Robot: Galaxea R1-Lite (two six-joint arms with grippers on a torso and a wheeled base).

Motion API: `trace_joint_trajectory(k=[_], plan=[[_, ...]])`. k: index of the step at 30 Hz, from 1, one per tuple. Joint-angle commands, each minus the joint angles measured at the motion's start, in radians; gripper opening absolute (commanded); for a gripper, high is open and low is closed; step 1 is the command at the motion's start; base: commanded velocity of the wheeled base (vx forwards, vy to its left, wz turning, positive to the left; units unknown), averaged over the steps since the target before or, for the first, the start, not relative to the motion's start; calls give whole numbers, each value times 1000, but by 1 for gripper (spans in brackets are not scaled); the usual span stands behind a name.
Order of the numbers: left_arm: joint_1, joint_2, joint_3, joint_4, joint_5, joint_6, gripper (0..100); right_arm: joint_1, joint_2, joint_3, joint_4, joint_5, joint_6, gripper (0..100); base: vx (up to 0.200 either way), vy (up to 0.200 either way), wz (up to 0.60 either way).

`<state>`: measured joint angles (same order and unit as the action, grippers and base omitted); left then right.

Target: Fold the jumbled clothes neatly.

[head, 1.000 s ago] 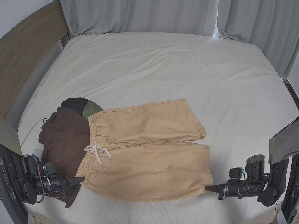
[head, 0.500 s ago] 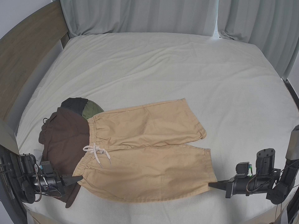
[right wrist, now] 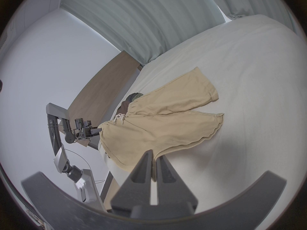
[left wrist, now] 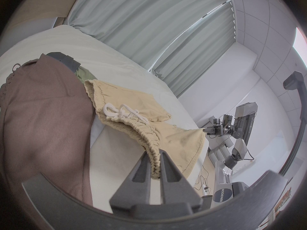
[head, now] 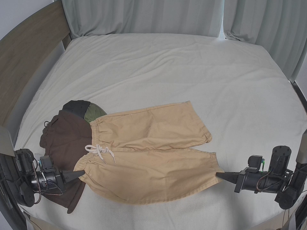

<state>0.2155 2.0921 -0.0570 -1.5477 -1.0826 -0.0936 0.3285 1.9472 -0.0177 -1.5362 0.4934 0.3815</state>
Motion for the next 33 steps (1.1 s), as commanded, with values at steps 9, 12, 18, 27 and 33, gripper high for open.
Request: trace_joint_trajectory(k=[9, 12, 18, 27, 33], plan=[[-62, -41, -49, -2, 108, -123, 0, -39, -1, -48, -2, 2, 17, 0, 0, 0, 0], [-79, -41, -72, -2, 153, -175, 0, -40, -5, -61, -2, 2, 36, 0, 0, 0, 0], [-125, -35, -124, -2, 271, -264, 0, -52, -8, -110, -2, 1, 50, 0, 0, 0, 0], [-183, -44, -161, -2, 325, -321, 0, -71, -8, -231, -2, -4, 122, 0, 0, 0, 0], [-183, -43, -190, -2, 331, -322, 0, -86, -2, -278, -2, -1, 125, 0, 0, 0, 0]])
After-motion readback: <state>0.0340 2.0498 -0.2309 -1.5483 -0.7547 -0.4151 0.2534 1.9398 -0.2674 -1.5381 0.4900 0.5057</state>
